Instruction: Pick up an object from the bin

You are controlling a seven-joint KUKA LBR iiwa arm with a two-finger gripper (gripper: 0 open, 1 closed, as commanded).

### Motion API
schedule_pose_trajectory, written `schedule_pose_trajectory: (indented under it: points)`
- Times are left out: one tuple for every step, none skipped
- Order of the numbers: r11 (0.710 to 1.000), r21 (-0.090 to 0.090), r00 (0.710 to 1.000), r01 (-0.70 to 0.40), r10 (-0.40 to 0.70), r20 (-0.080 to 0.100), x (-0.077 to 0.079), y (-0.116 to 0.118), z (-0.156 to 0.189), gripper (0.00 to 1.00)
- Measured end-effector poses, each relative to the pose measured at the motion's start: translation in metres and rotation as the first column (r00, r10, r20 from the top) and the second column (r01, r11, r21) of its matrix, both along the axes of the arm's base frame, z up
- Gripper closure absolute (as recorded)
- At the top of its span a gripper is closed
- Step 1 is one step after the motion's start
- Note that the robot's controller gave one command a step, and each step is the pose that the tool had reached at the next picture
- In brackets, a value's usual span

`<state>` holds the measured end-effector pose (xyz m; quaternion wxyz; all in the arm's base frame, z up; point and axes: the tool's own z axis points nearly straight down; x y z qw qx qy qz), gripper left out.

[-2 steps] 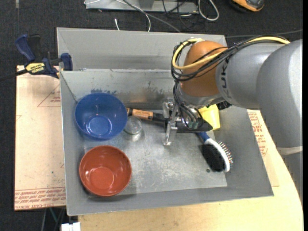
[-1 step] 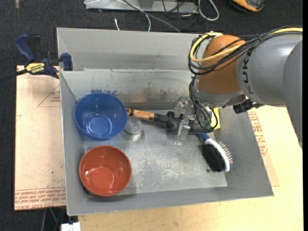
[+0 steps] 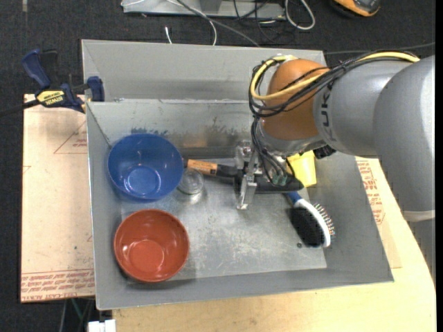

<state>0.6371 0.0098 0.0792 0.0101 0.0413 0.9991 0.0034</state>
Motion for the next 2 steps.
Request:
schedule_pose_trajectory:
  points:
    - [0.971,0.003,0.971,0.240,-0.240,-0.005,-0.005,-0.008,-0.008,0.00]
    - [1.000,0.001,1.000,0.005,-0.005,0.008,0.002,0.000,0.003,1.00]
